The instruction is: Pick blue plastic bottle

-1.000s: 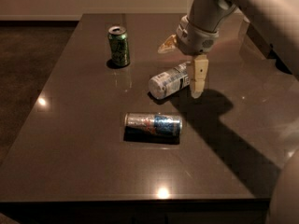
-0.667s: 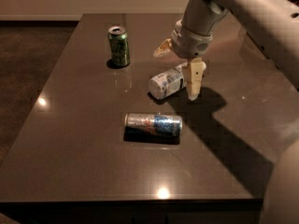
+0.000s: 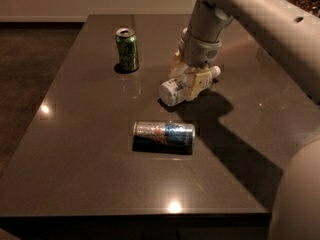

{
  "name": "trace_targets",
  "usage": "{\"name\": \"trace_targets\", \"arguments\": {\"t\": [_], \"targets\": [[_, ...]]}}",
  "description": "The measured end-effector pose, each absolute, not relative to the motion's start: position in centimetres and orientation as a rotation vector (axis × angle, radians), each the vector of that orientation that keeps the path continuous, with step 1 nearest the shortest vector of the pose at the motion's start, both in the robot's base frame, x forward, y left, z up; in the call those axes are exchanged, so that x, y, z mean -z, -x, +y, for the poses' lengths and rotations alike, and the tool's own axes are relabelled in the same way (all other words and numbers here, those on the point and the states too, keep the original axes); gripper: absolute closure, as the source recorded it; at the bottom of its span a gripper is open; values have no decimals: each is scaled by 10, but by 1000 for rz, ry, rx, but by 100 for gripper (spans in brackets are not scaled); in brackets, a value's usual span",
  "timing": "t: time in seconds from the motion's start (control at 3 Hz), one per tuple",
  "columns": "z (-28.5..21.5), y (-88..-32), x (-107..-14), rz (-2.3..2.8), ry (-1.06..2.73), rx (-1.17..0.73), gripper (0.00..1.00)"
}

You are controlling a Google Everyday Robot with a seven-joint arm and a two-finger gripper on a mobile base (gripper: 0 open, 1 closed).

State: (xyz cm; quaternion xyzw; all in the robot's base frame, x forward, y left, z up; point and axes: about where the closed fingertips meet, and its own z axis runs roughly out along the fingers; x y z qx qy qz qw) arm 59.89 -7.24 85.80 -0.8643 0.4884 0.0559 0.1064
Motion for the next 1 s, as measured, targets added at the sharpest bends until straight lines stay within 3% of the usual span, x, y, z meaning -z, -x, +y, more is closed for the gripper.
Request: {"name": "trace_targets", "arguments": {"t": [0.67,1.0], "targets": [[-67,-588,-902,1383,2532,-105,100],[-61,-576,-941,1319,2502,-74,100]]}}
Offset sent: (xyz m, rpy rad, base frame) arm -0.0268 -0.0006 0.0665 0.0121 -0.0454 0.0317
